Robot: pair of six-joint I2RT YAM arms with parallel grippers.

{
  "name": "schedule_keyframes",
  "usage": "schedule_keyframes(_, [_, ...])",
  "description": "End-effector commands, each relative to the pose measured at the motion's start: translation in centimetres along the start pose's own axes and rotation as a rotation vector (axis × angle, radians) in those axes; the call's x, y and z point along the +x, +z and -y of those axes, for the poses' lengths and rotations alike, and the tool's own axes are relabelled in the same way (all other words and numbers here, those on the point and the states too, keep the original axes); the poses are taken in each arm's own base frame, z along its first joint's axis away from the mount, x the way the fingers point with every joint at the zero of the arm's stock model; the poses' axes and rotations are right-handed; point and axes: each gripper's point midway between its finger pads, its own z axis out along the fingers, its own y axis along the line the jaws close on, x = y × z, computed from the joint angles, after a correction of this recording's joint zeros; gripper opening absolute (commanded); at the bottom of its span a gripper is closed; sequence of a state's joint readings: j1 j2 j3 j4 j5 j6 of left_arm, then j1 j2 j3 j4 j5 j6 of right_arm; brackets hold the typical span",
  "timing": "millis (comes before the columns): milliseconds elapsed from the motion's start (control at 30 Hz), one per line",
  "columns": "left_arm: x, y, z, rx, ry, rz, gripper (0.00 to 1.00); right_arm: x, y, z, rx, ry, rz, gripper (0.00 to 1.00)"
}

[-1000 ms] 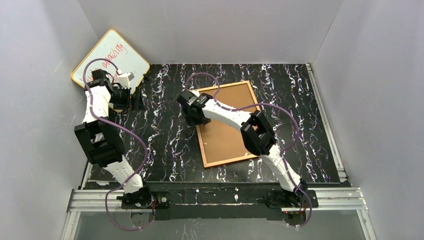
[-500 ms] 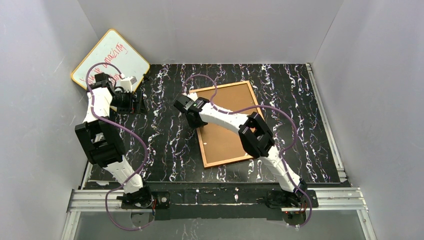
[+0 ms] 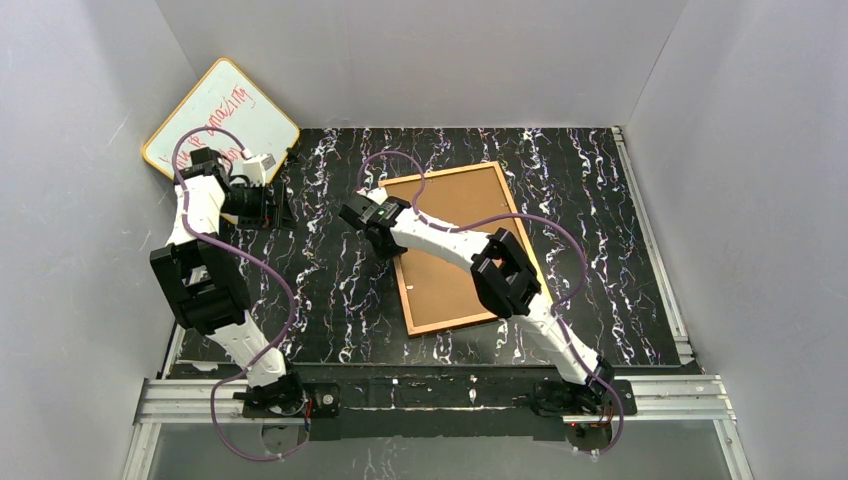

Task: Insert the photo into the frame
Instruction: Turn over the photo frame at the center of the board.

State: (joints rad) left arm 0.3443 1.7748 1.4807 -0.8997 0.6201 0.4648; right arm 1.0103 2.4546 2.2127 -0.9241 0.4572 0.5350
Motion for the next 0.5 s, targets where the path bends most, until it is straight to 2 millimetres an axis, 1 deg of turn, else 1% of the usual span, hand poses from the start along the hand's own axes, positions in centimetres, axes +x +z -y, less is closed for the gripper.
schedule_keyframes(0, [1.9,0.5,2.1,0.072,-0.009,-0.032,0.84,-1.5,-0.4,-1.5,-0.043,0.018,0.028,0.01])
schedule_keyframes(67, [2.9,1.4,2.5,0.097,-0.017,-0.057,0.82,-3.3,-2.4,-2.4,-0.107,0.055,0.066,0.01])
schedule_keyframes(167, [4.5,2.5,3.1,0.123,-0.027,-0.096,0.78,-6.4,-6.4,-4.1,-0.242,0.137,0.133,0.01])
schedule_keyframes(300, [5.6,3.5,4.1,0.144,-0.027,-0.122,0.74,-9.7,-11.6,-5.0,-0.436,0.28,0.178,0.01])
schedule_keyframes(367, [5.9,3.7,4.7,0.152,-0.023,-0.131,0.73,-11.1,-14.1,-5.3,-0.546,0.344,0.188,0.01])
schedule_keyframes(400, [5.7,3.6,4.9,0.154,-0.019,-0.126,0.73,-11.8,-15.4,-5.5,-0.606,0.367,0.198,0.01])
schedule_keyframes(467, [4.7,2.9,5.4,0.157,-0.013,-0.098,0.72,-13.2,-18.3,-6.0,-0.715,0.403,0.231,0.01])
